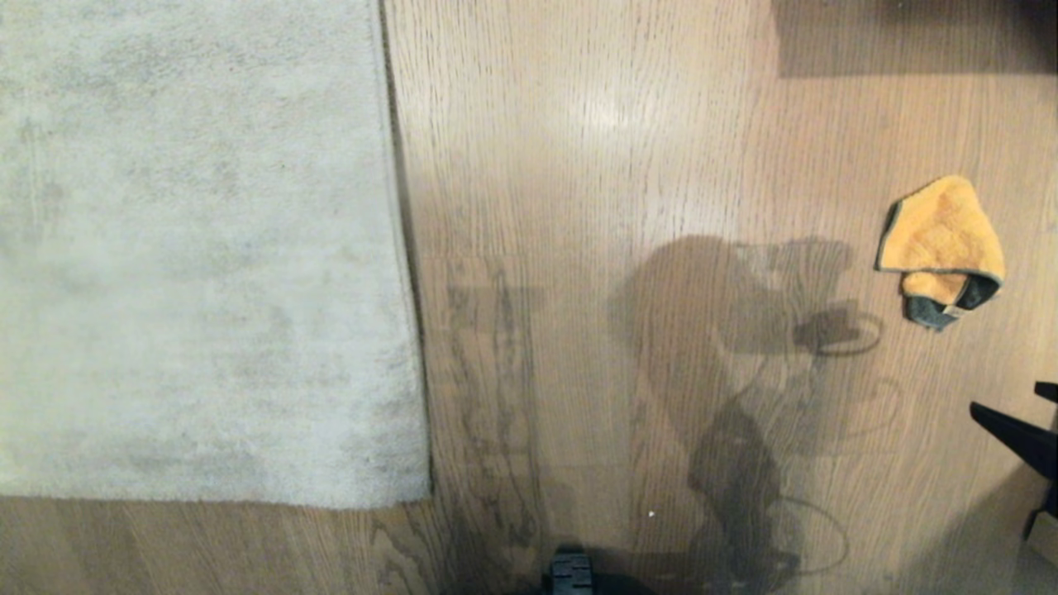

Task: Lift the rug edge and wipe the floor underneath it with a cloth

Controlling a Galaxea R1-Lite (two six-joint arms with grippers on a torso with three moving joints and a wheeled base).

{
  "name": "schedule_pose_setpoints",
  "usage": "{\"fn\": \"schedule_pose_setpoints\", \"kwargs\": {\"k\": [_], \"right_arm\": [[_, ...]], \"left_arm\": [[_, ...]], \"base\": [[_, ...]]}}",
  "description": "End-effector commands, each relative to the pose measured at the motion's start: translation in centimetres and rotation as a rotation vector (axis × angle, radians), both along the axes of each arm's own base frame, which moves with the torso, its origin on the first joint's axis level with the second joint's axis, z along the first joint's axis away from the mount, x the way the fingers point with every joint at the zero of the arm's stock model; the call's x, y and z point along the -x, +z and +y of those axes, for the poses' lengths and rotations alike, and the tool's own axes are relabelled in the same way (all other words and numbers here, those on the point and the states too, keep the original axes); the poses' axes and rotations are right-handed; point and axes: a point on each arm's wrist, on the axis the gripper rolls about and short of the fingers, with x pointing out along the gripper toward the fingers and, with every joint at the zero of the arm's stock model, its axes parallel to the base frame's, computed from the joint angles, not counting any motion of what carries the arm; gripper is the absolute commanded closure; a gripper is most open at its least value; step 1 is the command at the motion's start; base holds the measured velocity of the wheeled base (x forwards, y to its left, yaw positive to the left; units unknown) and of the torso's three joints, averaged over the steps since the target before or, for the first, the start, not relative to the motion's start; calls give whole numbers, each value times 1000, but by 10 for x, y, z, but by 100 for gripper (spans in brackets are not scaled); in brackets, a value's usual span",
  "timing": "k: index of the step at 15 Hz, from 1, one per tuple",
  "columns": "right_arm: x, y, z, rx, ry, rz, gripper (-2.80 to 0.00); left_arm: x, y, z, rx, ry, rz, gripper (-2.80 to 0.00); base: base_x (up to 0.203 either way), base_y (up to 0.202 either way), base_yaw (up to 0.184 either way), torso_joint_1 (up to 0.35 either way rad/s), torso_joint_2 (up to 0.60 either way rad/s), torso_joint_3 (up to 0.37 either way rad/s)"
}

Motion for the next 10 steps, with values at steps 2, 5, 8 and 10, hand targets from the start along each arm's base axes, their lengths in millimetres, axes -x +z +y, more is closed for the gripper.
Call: {"fn": "schedule_pose_setpoints", "kwargs": {"k": [2, 5, 8, 10], "right_arm": [[7, -6, 3, -6, 28, 0, 0], [12, -7, 6, -4, 34, -10, 0], [20, -11, 9, -11, 52, -15, 0], [23, -12, 10, -11, 55, -20, 0]], "left_arm": [[0, 0, 0, 0, 0, -1, 0], [0, 0, 0, 0, 0, -1, 0], [0, 0, 0, 0, 0, -1, 0], [0, 0, 0, 0, 0, -1, 0]], "base": [[0, 0, 0, 0, 0, 0], [0, 0, 0, 0, 0, 0], [0, 0, 0, 0, 0, 0], [0, 0, 0, 0, 0, 0]]}}
